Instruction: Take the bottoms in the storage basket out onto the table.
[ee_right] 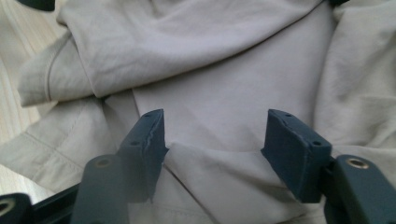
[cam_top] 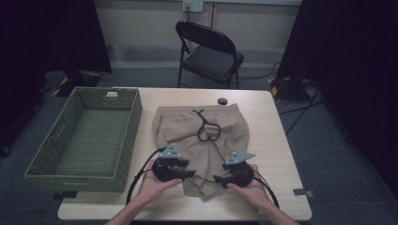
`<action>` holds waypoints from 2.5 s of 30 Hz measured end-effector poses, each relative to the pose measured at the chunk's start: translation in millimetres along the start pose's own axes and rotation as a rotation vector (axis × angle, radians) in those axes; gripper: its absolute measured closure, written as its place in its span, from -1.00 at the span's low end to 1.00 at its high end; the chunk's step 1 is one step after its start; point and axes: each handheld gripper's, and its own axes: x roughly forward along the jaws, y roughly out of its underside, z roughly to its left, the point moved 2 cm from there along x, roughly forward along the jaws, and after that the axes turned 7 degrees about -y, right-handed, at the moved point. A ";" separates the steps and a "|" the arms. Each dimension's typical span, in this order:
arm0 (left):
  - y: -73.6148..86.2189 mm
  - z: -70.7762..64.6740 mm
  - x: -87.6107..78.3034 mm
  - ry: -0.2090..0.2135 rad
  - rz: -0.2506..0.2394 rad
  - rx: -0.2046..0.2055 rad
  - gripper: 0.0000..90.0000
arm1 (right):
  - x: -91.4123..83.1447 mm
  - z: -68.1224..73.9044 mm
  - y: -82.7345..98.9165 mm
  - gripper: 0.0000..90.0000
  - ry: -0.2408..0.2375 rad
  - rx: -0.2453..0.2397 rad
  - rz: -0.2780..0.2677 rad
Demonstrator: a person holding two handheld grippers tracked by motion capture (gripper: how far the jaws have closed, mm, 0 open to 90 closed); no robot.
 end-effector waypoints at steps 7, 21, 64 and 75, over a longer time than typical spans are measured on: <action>1.1 -9.5 6.4 0.031 0.012 0.033 -0.05 | 5.4 0.8 2.0 -0.19 0.010 -0.015 0.029; 4.8 -30.3 30.6 0.021 0.062 0.081 0.06 | 5.8 12.7 1.0 -0.18 -0.036 -0.087 0.013; 22.9 61.9 -8.1 -0.336 0.086 -0.155 0.94 | -84.3 -66.5 38.4 0.65 0.263 0.188 -0.081; 5.4 42.1 -17.1 -0.185 -0.065 -0.092 0.50 | -53.6 -11.3 -0.4 0.81 0.028 0.047 -0.118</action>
